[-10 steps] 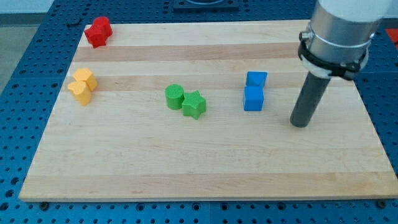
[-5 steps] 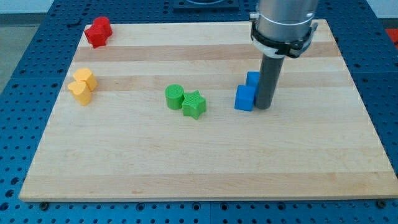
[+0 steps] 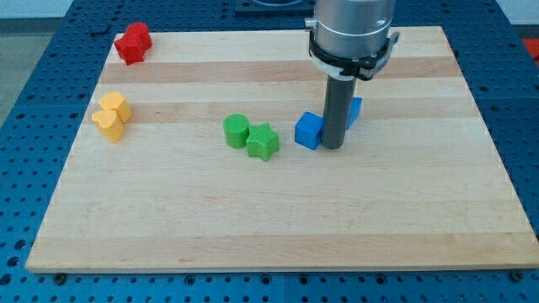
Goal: Push the blue cube to the green star
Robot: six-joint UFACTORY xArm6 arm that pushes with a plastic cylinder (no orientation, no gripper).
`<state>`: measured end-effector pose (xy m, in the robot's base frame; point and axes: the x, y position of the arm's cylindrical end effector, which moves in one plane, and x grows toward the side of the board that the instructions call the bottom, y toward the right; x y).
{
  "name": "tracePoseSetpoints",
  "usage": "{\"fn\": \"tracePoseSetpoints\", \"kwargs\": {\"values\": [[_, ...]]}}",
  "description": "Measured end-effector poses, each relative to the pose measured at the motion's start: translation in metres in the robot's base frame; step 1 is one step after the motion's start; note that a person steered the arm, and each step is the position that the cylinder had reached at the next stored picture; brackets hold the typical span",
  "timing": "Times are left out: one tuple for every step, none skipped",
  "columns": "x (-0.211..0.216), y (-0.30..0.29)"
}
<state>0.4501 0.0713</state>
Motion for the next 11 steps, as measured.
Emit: {"fn": "tracePoseSetpoints", "kwargs": {"values": [[0.0, 0.006], [0.0, 0.014], [0.0, -0.004], [-0.001, -0.001], [-0.006, 0.019], [-0.02, 0.021], [-0.037, 0.014], [-0.049, 0.003], [-0.048, -0.012], [-0.045, -0.026], [-0.045, -0.032]]}}
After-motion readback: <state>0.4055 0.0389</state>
